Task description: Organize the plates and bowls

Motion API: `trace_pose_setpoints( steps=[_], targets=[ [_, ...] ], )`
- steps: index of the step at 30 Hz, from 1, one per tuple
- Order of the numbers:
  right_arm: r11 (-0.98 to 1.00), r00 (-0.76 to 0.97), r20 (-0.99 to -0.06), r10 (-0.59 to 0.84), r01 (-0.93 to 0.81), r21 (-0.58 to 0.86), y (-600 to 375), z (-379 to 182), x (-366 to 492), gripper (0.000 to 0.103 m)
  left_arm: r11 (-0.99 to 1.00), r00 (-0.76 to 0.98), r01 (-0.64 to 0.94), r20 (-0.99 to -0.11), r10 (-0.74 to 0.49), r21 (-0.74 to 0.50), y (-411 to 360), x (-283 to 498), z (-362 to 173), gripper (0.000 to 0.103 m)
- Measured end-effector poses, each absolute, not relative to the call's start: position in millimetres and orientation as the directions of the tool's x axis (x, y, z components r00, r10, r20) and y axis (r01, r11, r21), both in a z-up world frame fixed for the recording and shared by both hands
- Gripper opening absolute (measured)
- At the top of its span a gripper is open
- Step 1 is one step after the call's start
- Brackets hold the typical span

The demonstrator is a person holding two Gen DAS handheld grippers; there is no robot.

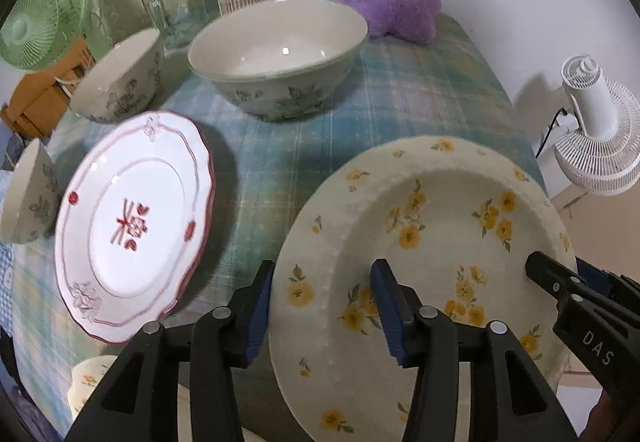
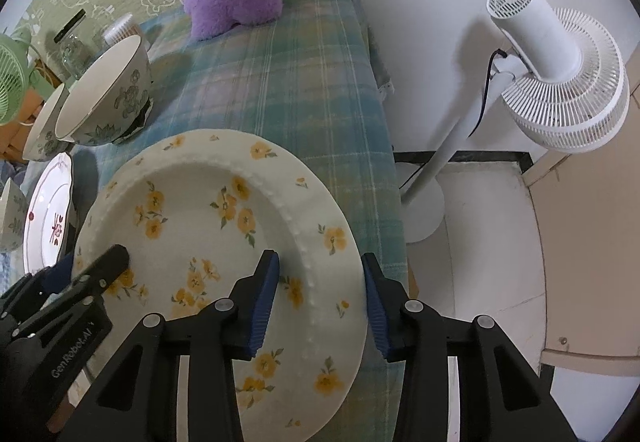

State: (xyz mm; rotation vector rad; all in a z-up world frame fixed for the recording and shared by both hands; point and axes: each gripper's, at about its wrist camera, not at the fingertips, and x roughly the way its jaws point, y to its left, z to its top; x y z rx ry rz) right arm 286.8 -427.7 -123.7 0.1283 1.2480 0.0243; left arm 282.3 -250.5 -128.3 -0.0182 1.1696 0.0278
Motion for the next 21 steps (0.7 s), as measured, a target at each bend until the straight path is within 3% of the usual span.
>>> trace_pose_setpoints(
  steps=[5, 21],
  targets=[
    [0.997, 0.309, -0.948, 0.079, 0.002, 0.083, -419, -127, 289, 0.054, 1.0, 0.391, 0.0, -0.92, 0.025, 0.027, -259, 281, -132, 0.062],
    [0.998, 0.338, -0.939, 0.056, -0.004, 0.059, -417, -110, 287, 0.049, 0.999, 0.42, 0.001, -0.907, 0.034, 0.037, -254, 275, -116, 0.053]
  ],
)
